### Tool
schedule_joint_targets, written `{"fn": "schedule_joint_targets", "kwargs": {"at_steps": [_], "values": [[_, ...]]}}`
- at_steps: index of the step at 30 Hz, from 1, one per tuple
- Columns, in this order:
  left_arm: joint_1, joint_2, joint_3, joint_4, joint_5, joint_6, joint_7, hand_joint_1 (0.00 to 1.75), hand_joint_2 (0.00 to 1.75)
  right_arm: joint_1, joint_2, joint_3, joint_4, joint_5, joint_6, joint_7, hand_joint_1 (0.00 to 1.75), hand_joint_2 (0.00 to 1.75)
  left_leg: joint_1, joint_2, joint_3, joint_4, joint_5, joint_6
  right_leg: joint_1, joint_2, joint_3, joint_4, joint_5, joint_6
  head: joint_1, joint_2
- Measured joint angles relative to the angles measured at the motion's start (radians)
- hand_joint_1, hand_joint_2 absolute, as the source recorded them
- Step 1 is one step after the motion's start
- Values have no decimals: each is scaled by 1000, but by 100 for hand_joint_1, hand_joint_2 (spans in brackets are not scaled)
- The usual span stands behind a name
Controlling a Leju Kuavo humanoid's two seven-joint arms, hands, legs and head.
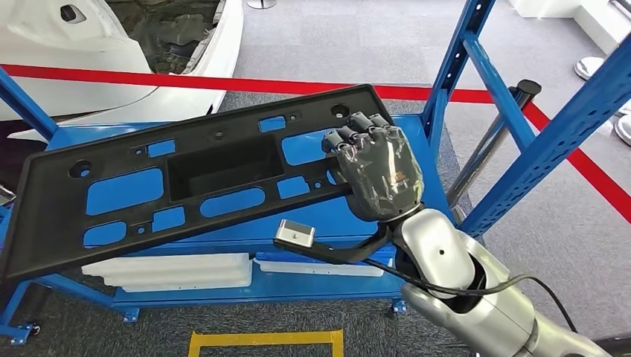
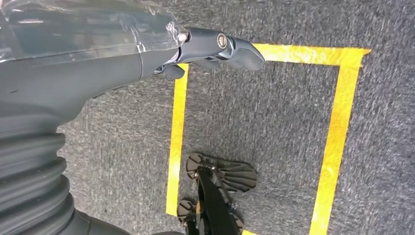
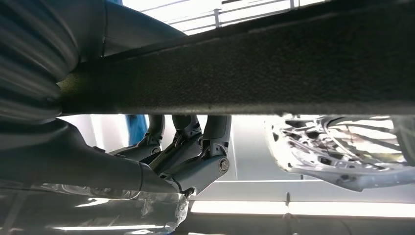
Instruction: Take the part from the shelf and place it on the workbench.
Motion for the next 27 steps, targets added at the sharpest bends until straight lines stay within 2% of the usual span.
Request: {"fn": "schedule_joint_targets", "kwargs": {"at_steps": [2, 3, 4, 6, 7, 8, 9, 10, 11, 13, 14, 17, 18, 19, 21, 22, 23, 24, 25, 27], "values": [[0, 0, 0, 0, -3, -1, 0, 0, 175, 0, -1, 0, -2, -2, -2, 2, 175, 175, 0, -1, -3, 6, -4, -11, -5, -1, -1, -8, 10, -10, -2, 0], [0, 0, 0, 0, -5, -1, 0, 0, 175, 0, -1, -1, -3, -4, -5, 3, 175, 175, 0, -2, -10, 24, -20, -16, -9, -3, -1, -13, 15, -16, -6, 0], [0, 0, 0, 0, -6, -2, 0, 0, 175, 0, -1, -3, -5, -9, -10, 6, 175, 175, 0, -3, -24, 61, -48, -21, -12, -5, -2, -18, 20, -20, -12, 0], [2, 0, 0, 0, -6, -2, 0, 0, 175, 3, -2, -8, -8, -19, -21, 14, 175, 175, 4, -3, -70, 183, -120, -30, -12, -7, -7, -18, 25, -24, -27, 0], [3, 1, 0, 0, -6, -1, 0, 0, 175, 6, -2, -11, -9, -25, -26, 19, 175, 175, 6, -3, -90, 239, -144, -33, -12, -8, -10, -17, 26, -23, -32, 0], [5, 1, 0, 0, -6, -1, 0, 0, 175, 10, -3, -14, -10, -30, -30, 23, 175, 175, 9, -3, -97, 269, -151, -37, -12, -8, -11, -16, 27, -22, -36, 0], [6, 1, 0, 0, -7, -1, 0, 0, 175, 14, -5, -18, -11, -34, -31, 25, 175, 175, 11, -3, -85, 260, -138, -39, -13, -8, -12, -15, 27, -21, -39, 0], [6, 1, 0, 0, -7, 0, 0, 0, 175, 18, -6, -22, -12, -36, -32, 26, 175, 175, 15, -3, -58, 215, -111, -41, -14, -8, -13, -12, 27, -19, -42, 0], [6, 2, 0, 0, -8, 0, 0, 0, 175, 19, -8, -27, -15, -38, -33, 28, 175, 175, 18, -3, -20, 146, -79, -43, -16, -7, -15, -8, 26, -16, -45, 0], [5, 2, 0, 0, -11, 0, 0, 0, 175, 21, -11, -37, -20, -38, -38, 33, 175, 175, 19, -5, 32, 36, -45, -41, -14, -5, -23, 4, 24, -5, -53, 0], [4, 2, 0, 0, -13, 0, -1, 0, 175, 23, -12, -41, -21, -38, -41, 35, 175, 175, 18, -6, 40, 11, -42, -37, -12, -4, -27, 8, 25, 2, -54, 0], [3, 2, 0, 0, -19, 0, -1, 0, 175, 29, -15, -54, -24, -38, -48, 37, 175, 175, 15, -5, 33, 6, -38, -15, -13, -3, -34, 13, 25, 18, -45, 0], [2, 2, 0, 0, -20, 0, -1, 0, 175, 30, -16, -57, -25, -38, -48, 37, 175, 175, 15, -4, 30, 4, -33, -6, -14, -3, -41, 29, 10, 22, -40, 0], [1, 2, 0, 0, -20, 0, -1, 0, 175, 31, -17, -59, -25, -38, -49, 36, 175, 175, 16, -2, 27, 2, -29, 2, -15, -4, -55, 63, -16, 25, -33, 0], [0, 2, 0, 0, -21, 0, -1, 0, 175, 35, -18, -63, -25, -39, -50, 36, 175, 175, 14, 1, 18, 1, -22, 12, -15, -4, -104, 185, -89, 29, -18, 0], [1, 2, 0, 0, -21, 0, -1, 0, 175, 38, -18, -64, -25, -39, -50, 36, 175, 175, 12, 2, 14, 1, -20, 15, -15, -4, -129, 247, -117, 30, -12, 0], [2, 2, 0, 0, -22, 0, -1, 0, 175, 42, -18, -65, -25, -40, -50, 36, 175, 175, 10, 3, 10, 2, -17, 17, -15, -4, -141, 285, -127, 30, -7, 0], [2, 2, 0, 0, -22, 0, -1, 0, 175, 46, -18, -65, -25, -42, -51, 35, 175, 175, 8, 3, 8, 2, -15, 18, -15, -4, -134, 285, -119, 28, -4, 0], [3, 2, 0, 0, -23, 0, -1, 0, 175, 49, -18, -65, -25, -44, -51, 34, 175, 175, 6, 3, 6, 2, -13, 17, -14, -4, -108, 245, -93, 23, 1, 0], [3, 1, 0, 0, -24, 0, -1, 0, 175, 50, -19, -67, -25, -46, -51, 30, 175, 175, 3, 3, 5, 2, -10, 14, -10, -4, -30, 105, -33, 9, 10, 0]]}}
